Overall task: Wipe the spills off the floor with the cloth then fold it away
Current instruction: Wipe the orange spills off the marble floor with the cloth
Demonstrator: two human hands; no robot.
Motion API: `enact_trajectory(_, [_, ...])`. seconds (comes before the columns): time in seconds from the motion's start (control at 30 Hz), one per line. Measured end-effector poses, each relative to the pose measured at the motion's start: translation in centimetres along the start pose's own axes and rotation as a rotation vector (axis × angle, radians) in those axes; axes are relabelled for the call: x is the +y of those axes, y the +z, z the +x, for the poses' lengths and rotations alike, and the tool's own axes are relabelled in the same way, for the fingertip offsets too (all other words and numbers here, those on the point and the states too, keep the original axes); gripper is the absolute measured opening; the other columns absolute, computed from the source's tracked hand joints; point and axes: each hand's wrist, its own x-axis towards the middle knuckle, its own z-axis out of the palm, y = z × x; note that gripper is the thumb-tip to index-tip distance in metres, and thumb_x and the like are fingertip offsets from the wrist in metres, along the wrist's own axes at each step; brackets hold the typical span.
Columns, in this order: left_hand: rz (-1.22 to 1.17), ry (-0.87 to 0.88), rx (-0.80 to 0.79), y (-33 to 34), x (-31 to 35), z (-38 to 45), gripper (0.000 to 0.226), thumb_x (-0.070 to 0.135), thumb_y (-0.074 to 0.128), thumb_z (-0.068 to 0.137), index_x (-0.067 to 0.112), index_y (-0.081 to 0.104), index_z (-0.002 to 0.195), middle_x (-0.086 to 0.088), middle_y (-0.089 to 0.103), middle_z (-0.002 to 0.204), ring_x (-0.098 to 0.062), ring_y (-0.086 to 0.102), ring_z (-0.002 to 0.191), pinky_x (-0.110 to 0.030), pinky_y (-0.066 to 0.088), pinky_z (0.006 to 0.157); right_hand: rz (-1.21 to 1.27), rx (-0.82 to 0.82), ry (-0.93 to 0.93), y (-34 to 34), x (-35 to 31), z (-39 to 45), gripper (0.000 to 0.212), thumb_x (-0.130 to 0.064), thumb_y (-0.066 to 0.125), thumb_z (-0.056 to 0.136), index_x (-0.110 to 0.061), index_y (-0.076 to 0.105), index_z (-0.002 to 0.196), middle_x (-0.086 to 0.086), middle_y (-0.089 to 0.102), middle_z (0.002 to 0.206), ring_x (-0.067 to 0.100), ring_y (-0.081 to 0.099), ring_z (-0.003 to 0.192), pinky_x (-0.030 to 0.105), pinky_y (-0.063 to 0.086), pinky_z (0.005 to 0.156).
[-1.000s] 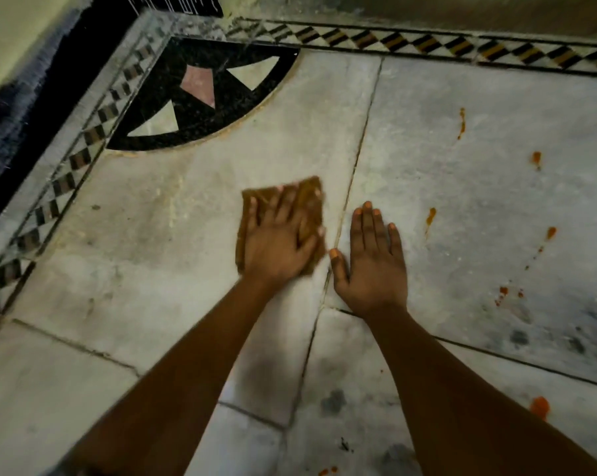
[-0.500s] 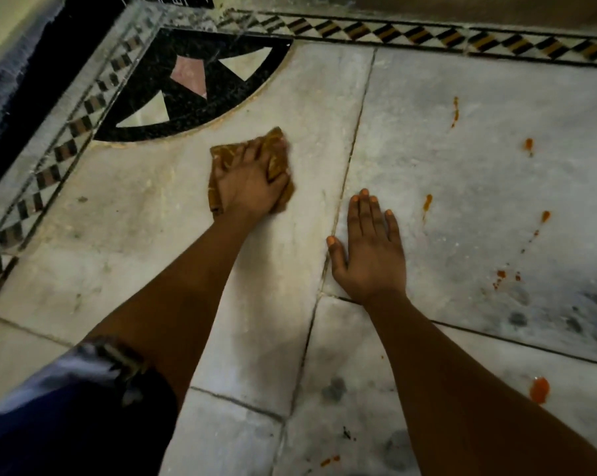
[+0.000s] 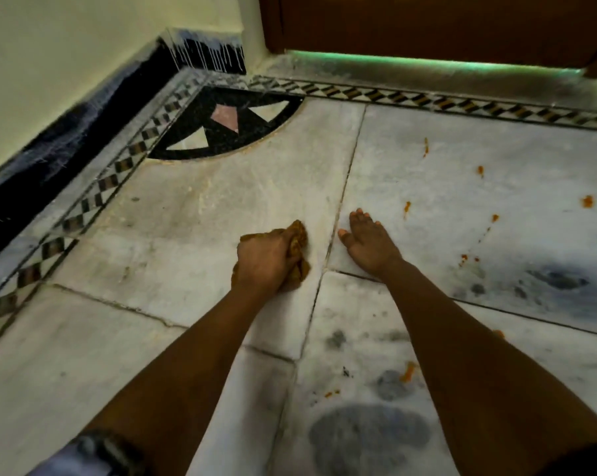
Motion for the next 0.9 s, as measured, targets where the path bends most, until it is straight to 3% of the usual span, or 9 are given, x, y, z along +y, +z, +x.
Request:
enact_trajectory(0.1, [-0.186,-0.150,-0.046,-2.2,0.5,-0.5,0.034,0.042,0.054,0.089,0.028,0.061,0.119,-0.010,0.066,0.110,-0.032,0.060,0.101,-0.033,0.042,0.076,-0.013,0.045,-0.062,-0.5,0.4,-5.9,0.059,-0.037,0.028,0.101,-0.009,0.007,0.149,0.008,-0.002,0.158,0.016,-0.002,0.146,0.025,-0.004,0.114])
enact_trajectory(0.23, [-0.797,-0.275,-0.018,-4.3,3.0,-3.8,0.045,0.047,0.060,0.078,0.025,0.065,0.117,-0.008,0.069,0.112,-0.027,0.062,0.104,-0.037,0.049,0.090,0.005,0.078,-0.080,-1.1,2.6,-13.3,0.058,-0.039,0.030,0.101,-0.015,0.010,0.150,0.003,0.003,0.159,0.013,0.001,0.146,0.025,-0.004,0.114])
enact_trajectory(0.33, [-1.240,-0.380,-0.021,-5.6,5.9,-6.3,0.028,0.035,0.063,0.085,0.022,0.068,0.109,-0.005,0.070,0.108,-0.022,0.065,0.100,-0.041,0.050,0.095,0.175,0.100,-0.071,-2.0,2.5,-17.0,0.054,-0.039,0.032,0.100,-0.021,0.018,0.149,-0.002,0.016,0.157,0.011,0.011,0.144,0.024,0.004,0.114])
enact_trajectory(0.4, [-1.408,-0.479,-0.037,-6.9,8.1,-8.3,0.018,0.030,0.059,0.089,0.023,0.067,0.104,-0.005,0.069,0.106,-0.021,0.065,0.097,-0.036,0.051,0.091,0.425,0.124,-0.054,-2.8,1.7,-19.9,0.050,-0.039,0.036,0.099,-0.026,0.026,0.147,-0.005,0.026,0.154,0.011,0.021,0.142,0.022,0.015,0.110])
enact_trajectory(0.53, [-1.502,-0.625,-0.223,-9.1,11.9,-12.0,0.025,0.036,0.054,0.092,0.017,0.064,0.105,-0.008,0.069,0.100,-0.020,0.065,0.090,-0.028,0.051,0.075,1.033,0.105,-0.004,-3.6,-0.5,-24.9,0.046,-0.043,0.040,0.097,-0.029,0.039,0.141,-0.008,0.038,0.147,0.008,0.032,0.136,0.023,0.024,0.108])
enact_trajectory(0.6, [-1.487,-0.659,-0.335,-10.0,13.0,-13.6,0.035,0.042,0.053,0.091,0.014,0.063,0.111,-0.011,0.068,0.102,-0.024,0.064,0.093,-0.031,0.051,0.076,1.124,0.034,-0.042,-3.4,-1.0,-26.7,0.047,-0.048,0.037,0.096,-0.030,0.043,0.139,-0.011,0.045,0.141,0.008,0.039,0.131,0.028,0.029,0.109])
enact_trajectory(0.67, [-1.496,-0.659,-0.400,-10.8,13.8,-14.9,0.042,0.046,0.051,0.091,0.012,0.062,0.112,-0.013,0.068,0.101,-0.025,0.065,0.090,-0.031,0.051,0.073,1.189,-0.045,-0.058,-3.4,-1.2,-28.5,0.043,-0.046,0.037,0.096,-0.031,0.044,0.136,-0.012,0.052,0.130,0.005,0.048,0.120,0.025,0.037,0.100])
enact_trajectory(0.77, [-1.542,-0.614,-0.463,-12.1,14.7,-16.7,0.041,0.047,0.049,0.092,0.010,0.065,0.100,-0.011,0.070,0.088,-0.022,0.066,0.078,-0.028,0.051,0.064,1.284,-0.055,-0.010,-3.2,-0.3,-29.8,0.036,-0.041,0.046,0.094,-0.029,0.051,0.128,-0.005,0.059,0.125,0.009,0.056,0.113,0.025,0.045,0.095])
enact_trajectory(0.9, [-1.457,-0.509,-0.480,-12.6,15.2,-18.3,0.033,0.046,0.051,0.091,0.017,0.066,0.097,-0.003,0.069,0.091,-0.018,0.063,0.089,-0.031,0.050,0.080,1.378,-0.015,0.067,-3.1,0.7,-30.6,0.026,-0.030,0.052,0.093,-0.025,0.057,0.118,0.005,0.063,0.120,0.021,0.059,0.112,0.038,0.047,0.098])
